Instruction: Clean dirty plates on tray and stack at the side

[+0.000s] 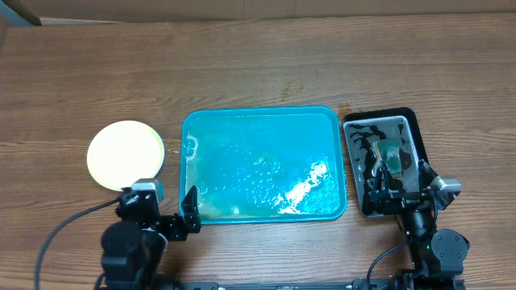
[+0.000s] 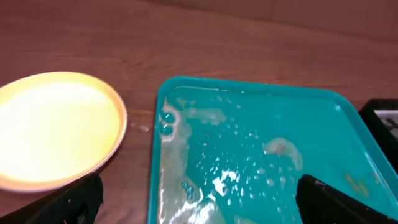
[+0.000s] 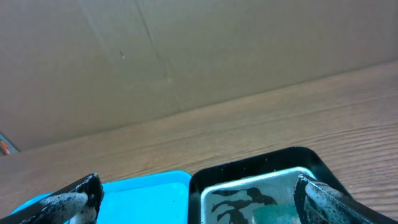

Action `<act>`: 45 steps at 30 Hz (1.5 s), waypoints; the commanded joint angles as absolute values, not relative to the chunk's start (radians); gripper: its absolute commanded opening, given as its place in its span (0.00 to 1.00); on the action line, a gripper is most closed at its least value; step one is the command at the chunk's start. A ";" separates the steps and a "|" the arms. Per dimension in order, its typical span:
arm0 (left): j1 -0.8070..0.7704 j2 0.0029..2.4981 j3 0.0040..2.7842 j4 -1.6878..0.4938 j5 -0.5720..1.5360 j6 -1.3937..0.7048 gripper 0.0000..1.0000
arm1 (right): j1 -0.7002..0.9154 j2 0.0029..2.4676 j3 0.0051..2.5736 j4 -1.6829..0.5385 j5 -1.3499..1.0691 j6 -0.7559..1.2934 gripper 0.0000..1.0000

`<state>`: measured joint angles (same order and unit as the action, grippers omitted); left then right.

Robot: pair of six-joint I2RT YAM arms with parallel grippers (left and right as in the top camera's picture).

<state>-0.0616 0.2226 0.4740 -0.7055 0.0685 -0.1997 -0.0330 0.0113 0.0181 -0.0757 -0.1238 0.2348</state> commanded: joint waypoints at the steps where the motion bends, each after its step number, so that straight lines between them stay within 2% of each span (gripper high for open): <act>1: -0.047 0.133 0.342 -0.616 0.107 -0.213 1.00 | -0.039 0.003 0.008 -0.073 -0.125 0.233 1.00; 9: -0.023 0.003 0.101 -0.237 0.143 -0.241 1.00 | -0.039 0.003 0.008 -0.073 -0.125 0.233 1.00; 14: -0.019 0.003 0.002 0.062 0.168 -0.155 1.00 | -0.039 0.003 0.008 -0.073 -0.125 0.233 1.00; 18: -0.019 0.003 0.005 0.057 0.181 -0.064 1.00 | -0.039 0.003 0.008 -0.073 -0.125 0.233 1.00; 21: -0.019 0.003 0.005 -0.060 0.185 -0.075 1.00 | -0.039 0.003 0.008 -0.073 -0.125 0.233 1.00; 45: -0.019 0.004 0.005 -0.060 0.174 -0.074 1.00 | -0.039 0.003 0.008 -0.073 -0.125 0.233 1.00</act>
